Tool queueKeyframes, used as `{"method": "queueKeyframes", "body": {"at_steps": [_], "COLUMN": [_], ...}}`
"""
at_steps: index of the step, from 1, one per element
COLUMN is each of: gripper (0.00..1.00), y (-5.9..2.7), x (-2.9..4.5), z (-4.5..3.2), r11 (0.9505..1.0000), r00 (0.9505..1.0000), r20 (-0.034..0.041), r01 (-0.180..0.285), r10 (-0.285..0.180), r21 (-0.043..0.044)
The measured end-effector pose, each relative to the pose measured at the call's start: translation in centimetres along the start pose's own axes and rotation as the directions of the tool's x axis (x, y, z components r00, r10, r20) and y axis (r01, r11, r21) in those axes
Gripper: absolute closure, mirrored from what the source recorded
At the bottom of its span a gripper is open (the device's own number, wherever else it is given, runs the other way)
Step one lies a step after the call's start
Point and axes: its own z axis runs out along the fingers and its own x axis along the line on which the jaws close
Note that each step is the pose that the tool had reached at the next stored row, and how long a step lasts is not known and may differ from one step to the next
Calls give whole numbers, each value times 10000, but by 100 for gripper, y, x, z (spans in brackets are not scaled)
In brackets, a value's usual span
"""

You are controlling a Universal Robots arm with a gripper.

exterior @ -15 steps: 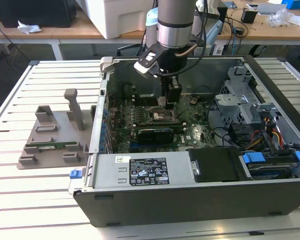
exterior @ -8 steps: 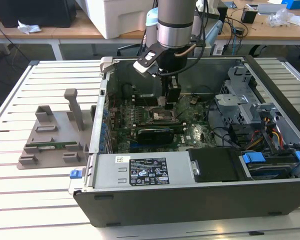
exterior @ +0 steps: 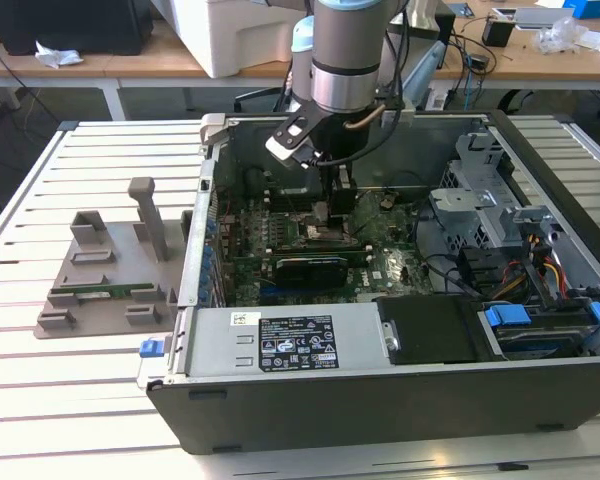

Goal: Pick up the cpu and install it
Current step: 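Place the cpu into insertion slot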

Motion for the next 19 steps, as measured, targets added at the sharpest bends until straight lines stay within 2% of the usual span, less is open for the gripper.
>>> {"method": "queueKeyframes", "body": {"at_steps": [7,10,19], "gripper": [45,45,45], "y": [-31,-39,-56], "x": [38,70,95], "z": [128,227,294], "r11": [10000,9997,9997], "r00": [10000,9997,9997], "r20": [1,-1,-33], "r01": [-97,-249,-251], "r10": [97,249,251], "r21": [3,9,8]}}
